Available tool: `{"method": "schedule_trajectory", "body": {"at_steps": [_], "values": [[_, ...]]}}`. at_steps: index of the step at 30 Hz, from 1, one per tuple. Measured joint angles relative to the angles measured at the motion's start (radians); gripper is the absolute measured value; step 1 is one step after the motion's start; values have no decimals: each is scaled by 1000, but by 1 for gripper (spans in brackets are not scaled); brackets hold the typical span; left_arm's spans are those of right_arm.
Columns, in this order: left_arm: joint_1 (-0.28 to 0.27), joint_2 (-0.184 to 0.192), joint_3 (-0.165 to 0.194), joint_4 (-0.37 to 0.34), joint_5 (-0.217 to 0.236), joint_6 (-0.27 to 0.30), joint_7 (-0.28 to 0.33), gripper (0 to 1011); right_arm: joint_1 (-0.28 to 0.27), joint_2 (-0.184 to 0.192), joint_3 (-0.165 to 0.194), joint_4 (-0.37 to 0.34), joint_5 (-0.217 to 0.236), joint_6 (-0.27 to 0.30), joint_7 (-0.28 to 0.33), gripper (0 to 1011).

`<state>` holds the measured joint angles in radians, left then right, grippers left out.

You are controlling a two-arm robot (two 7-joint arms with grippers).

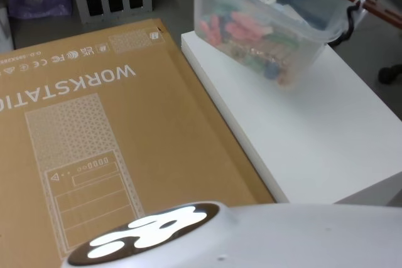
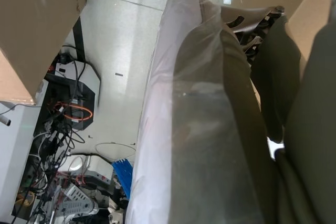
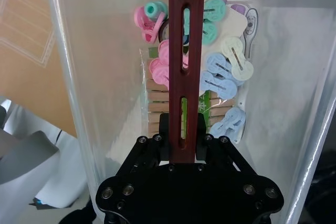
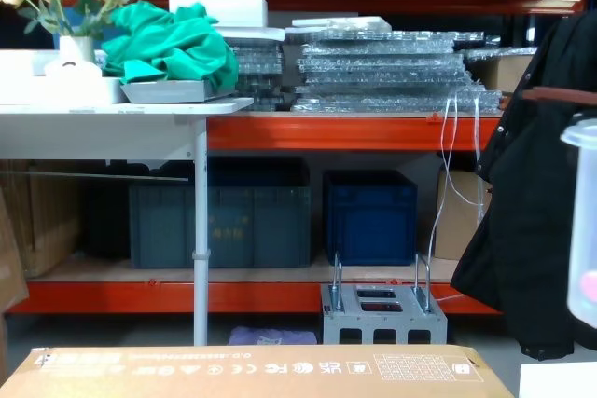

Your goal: Use one hand to grasp the basket and place it at the designated location.

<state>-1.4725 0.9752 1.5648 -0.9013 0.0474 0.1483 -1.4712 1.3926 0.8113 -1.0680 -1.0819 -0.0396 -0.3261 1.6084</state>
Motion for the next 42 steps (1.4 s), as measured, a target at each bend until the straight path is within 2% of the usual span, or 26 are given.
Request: {"method": "schedule_trajectory", "body": {"at_steps": [22,31,38,42], "values": [[0,0,0,0,0,0,0,0,22,-81,-62,-112,45,-158,13,241],[0,0,0,0,0,0,0,0,22,-104,-88,-164,58,-203,12,240],[0,0,0,0,0,0,0,0,18,-118,-109,-242,80,-304,9,241],[0,0,0,0,0,0,0,0,18,-124,-122,-270,91,-336,11,241]]}}
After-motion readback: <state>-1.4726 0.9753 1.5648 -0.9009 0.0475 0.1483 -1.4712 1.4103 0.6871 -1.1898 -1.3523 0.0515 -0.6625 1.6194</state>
